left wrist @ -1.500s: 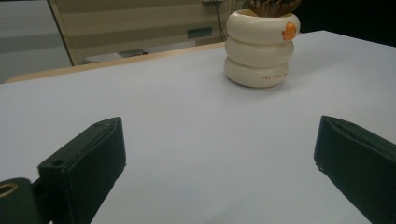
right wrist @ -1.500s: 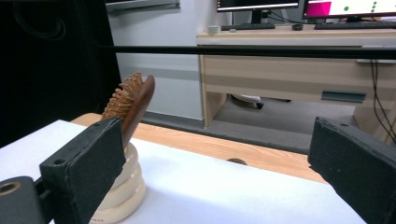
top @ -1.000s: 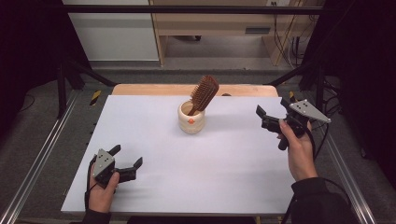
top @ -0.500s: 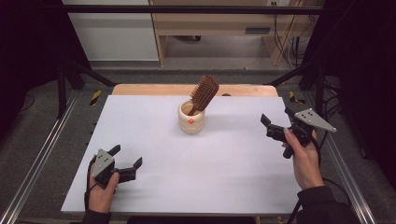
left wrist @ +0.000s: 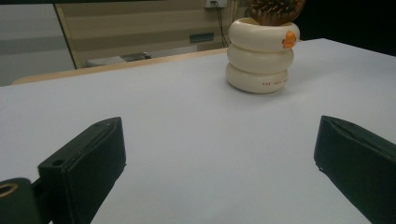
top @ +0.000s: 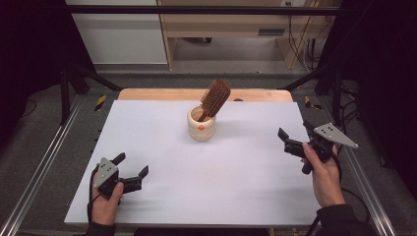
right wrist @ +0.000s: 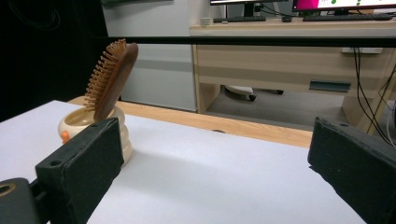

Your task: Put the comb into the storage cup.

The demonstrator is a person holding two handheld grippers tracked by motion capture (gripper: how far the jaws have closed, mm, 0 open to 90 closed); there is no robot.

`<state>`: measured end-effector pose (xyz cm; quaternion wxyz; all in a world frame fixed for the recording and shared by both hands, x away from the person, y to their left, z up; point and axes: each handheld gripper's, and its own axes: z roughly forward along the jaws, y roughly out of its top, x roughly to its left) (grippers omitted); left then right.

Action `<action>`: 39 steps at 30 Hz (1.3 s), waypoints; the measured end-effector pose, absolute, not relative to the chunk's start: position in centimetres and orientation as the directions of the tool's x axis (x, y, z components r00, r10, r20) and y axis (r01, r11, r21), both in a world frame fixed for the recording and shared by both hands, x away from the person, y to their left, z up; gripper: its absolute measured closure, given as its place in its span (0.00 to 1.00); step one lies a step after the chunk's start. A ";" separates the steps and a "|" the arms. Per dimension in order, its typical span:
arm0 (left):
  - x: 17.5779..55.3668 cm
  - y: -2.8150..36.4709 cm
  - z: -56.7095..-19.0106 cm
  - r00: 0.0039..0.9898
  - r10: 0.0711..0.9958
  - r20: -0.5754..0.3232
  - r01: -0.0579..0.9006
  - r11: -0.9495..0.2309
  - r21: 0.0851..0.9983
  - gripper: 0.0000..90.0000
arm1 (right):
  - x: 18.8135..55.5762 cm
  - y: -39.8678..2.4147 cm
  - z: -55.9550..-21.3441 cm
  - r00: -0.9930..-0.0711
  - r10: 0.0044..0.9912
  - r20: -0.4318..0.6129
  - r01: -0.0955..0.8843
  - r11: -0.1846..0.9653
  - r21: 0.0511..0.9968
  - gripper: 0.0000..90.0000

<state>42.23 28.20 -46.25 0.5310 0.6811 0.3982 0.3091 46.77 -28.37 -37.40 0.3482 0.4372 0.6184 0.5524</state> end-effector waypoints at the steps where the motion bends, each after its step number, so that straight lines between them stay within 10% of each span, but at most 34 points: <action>1: 42.2 28.2 -46.2 0.491 0.871 -0.002 0.215 -0.118 0.970 0.02 | 46.7 -28.4 -37.5 -0.374 0.926 0.050 0.156 0.010 0.988 0.04; 39: 41.2 29.6 -45.8 0.477 0.878 -0.038 0.210 -0.072 0.975 0.02 | 43.8 -30.7 -42.5 -0.361 0.932 0.028 0.157 0.031 0.987 0.06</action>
